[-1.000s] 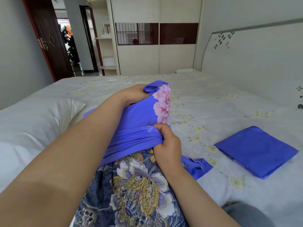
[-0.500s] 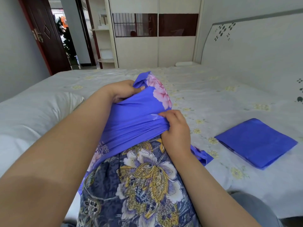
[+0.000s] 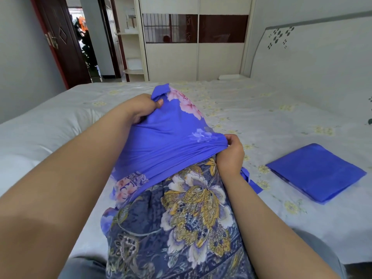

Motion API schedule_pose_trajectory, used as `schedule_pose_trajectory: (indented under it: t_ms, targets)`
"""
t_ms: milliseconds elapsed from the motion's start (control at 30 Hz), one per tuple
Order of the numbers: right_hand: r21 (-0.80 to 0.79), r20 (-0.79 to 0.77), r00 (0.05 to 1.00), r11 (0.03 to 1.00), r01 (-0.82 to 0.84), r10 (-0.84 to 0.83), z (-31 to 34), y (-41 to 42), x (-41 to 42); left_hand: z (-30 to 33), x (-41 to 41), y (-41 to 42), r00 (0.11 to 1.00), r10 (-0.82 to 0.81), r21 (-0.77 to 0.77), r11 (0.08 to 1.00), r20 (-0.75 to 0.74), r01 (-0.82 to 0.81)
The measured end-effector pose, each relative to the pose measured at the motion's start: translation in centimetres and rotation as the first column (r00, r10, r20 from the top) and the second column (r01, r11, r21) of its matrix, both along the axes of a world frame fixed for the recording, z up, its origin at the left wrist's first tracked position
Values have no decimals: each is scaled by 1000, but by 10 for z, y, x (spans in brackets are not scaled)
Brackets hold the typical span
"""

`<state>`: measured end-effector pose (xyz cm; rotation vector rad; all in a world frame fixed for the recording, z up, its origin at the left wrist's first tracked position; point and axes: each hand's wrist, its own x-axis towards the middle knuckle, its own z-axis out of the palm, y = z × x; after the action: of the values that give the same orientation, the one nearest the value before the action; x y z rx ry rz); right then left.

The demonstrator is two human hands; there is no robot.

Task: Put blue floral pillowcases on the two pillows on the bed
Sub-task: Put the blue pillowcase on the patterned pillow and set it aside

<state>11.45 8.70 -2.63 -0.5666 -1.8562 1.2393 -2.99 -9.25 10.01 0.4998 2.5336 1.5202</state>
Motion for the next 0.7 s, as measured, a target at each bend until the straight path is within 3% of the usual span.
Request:
schedule_pose_trajectory:
  t_ms: [100, 167, 233, 300, 367, 400, 500, 600, 700]
  targets:
    - [34, 74, 997, 999, 37, -39, 4, 4, 1, 5, -3, -4, 970, 183, -31, 981, -160, -190]
    - [140, 109, 991, 985, -98, 83, 20, -5, 7, 11, -6, -15, 915, 314, -34, 942, -254, -333]
    - [367, 242, 944, 879, -304, 225, 40, -20, 17, 17, -14, -33, 857, 413, -59, 891, -308, -451]
    - [580, 399, 883, 678, -451, 245, 54, -35, 34, 22, -25, -54, 819, 464, -100, 847, -338, -522]
    - [654, 472, 847, 548, -522, 244, 55, -42, 52, 22, -28, -67, 816, 465, -133, 836, -343, -532]
    - [643, 495, 828, 531, -552, 262, 52, -42, 61, 19, -26, -67, 822, 439, -160, 840, -362, -519]
    - [526, 558, 770, 587, -616, 308, 38, -32, 81, 4, -16, -54, 849, 317, -204, 879, -421, -430]
    - [574, 663, 739, 555, -602, 115, 21, -25, 88, -14, -15, -44, 882, 286, -142, 922, -376, -359]
    - [749, 465, 885, 536, -390, -7, 13, -23, 86, -25, -17, -40, 942, 233, -72, 964, -242, -257]
